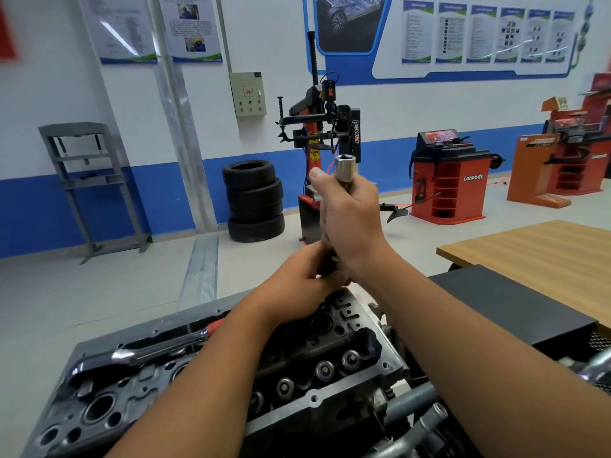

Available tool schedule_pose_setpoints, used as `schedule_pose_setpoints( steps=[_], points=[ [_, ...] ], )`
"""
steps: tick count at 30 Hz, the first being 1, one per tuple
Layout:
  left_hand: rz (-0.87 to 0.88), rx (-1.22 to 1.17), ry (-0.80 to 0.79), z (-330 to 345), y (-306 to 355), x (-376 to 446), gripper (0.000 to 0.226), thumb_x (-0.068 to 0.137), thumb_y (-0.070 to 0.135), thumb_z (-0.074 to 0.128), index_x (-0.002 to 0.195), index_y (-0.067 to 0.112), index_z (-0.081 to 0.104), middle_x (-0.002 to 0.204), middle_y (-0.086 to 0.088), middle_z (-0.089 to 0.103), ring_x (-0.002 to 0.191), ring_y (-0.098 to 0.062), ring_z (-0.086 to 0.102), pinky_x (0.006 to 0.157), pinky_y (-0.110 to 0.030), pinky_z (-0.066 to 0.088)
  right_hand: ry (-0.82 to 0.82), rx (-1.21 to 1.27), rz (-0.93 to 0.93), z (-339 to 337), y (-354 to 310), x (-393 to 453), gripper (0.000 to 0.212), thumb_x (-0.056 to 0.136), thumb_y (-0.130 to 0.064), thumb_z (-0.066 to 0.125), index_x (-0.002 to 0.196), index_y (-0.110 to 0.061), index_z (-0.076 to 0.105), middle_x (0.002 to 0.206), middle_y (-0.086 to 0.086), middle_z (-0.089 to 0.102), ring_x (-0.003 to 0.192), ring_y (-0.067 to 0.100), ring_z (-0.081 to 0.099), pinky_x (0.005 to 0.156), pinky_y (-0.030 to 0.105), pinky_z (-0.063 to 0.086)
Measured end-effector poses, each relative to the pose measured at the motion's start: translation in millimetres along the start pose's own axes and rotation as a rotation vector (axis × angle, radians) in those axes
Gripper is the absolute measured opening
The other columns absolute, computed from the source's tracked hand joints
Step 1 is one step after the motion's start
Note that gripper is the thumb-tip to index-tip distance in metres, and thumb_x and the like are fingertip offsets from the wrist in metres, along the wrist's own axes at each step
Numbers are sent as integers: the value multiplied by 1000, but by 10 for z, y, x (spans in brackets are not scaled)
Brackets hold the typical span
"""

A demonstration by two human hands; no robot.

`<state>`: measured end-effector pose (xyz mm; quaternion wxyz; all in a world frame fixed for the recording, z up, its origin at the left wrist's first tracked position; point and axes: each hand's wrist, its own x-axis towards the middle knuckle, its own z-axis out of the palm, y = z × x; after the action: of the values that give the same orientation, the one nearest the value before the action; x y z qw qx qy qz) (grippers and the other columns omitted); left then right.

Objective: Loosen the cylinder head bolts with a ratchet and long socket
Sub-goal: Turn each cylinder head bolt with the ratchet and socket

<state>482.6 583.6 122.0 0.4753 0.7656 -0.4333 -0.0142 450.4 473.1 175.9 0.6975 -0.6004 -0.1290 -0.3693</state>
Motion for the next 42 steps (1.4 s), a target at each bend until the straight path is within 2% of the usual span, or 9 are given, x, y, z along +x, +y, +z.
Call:
schedule_pose_setpoints(
  steps=[3, 8, 11, 15, 19, 25, 30, 35, 42],
  points=[
    [-63, 39, 98, 12, 14, -10, 23, 98, -6, 62, 115, 9, 67, 103, -3, 79, 97, -17, 76, 94, -42, 60, -214, 102, 119, -36, -65, 40, 45, 105, -26, 59, 61, -21, 49, 47, -6, 38, 36, 11, 31, 38, 22, 30],
    [-72, 88, 283, 38, 36, 20, 18, 80, 6, 84, 92, 14, 74, 80, 2, 77, 75, -11, 73, 66, -29, 58, 54, -121, -7, -44, 138, -146, 28, 98, -44, 65, 83, -23, 56, 63, -13, 52, 59, 10, 49, 62, 34, 45],
    [-58, 132, 252, 9, 33, 12, 19, 79, 10, 82, 95, 16, 73, 84, 0, 76, 81, -16, 72, 70, -38, 60, 175, -100, -41, -34, 252, -302, 27, 93, -46, 73, 91, -24, 57, 73, -6, 63, 70, 14, 62, 71, 34, 54],
    [-40, 77, 91, -15, 27, -6, 28, 87, 0, 75, 106, 20, 72, 100, -2, 78, 95, -18, 75, 87, -43, 62, 81, 93, 50, -43, 202, -308, 37, 87, -50, 71, 93, -16, 56, 75, 3, 75, 67, 14, 67, 67, 27, 57],
    [-84, 74, 208, 12, 26, 10, 27, 78, 8, 88, 92, 25, 72, 89, 5, 78, 84, -11, 76, 82, -40, 63, -180, 75, 121, -153, 115, -246, 43, 91, -57, 60, 92, -14, 67, 91, 12, 78, 78, 23, 70, 75, 34, 60],
    [-75, 115, 214, 18, 43, 2, 24, 77, 17, 86, 89, 30, 70, 80, 16, 75, 72, -1, 70, 67, -25, 55, -93, 28, 35, -80, 133, -223, 20, 95, -42, 67, 90, -22, 66, 70, -3, 66, 63, 13, 59, 62, 27, 52],
    [-63, 69, 138, -17, 34, -13, 28, 86, 1, 80, 103, 21, 69, 92, 4, 78, 87, -11, 74, 78, -30, 60, -123, 13, 75, -35, 100, -237, 44, 93, -63, 50, 80, -28, 74, 71, 0, 67, 61, 10, 56, 60, 22, 50],
    [-74, 163, 256, -3, 13, 5, 23, 73, 16, 86, 76, 29, 68, 73, 13, 73, 66, -1, 67, 58, -15, 48, -81, 8, 7, -50, 140, -245, 25, 97, -43, 64, 93, -19, 62, 70, -1, 68, 55, 13, 55, 58, 23, 51],
    [-57, 132, 136, -40, 23, 11, 27, 83, 8, 83, 104, 17, 70, 93, 1, 77, 87, -16, 75, 83, -46, 63, -18, 44, 98, -24, 108, -181, 38, 105, -45, 50, 93, -13, 67, 71, 1, 63, 54, 13, 54, 53, 24, 48]
  ],
)
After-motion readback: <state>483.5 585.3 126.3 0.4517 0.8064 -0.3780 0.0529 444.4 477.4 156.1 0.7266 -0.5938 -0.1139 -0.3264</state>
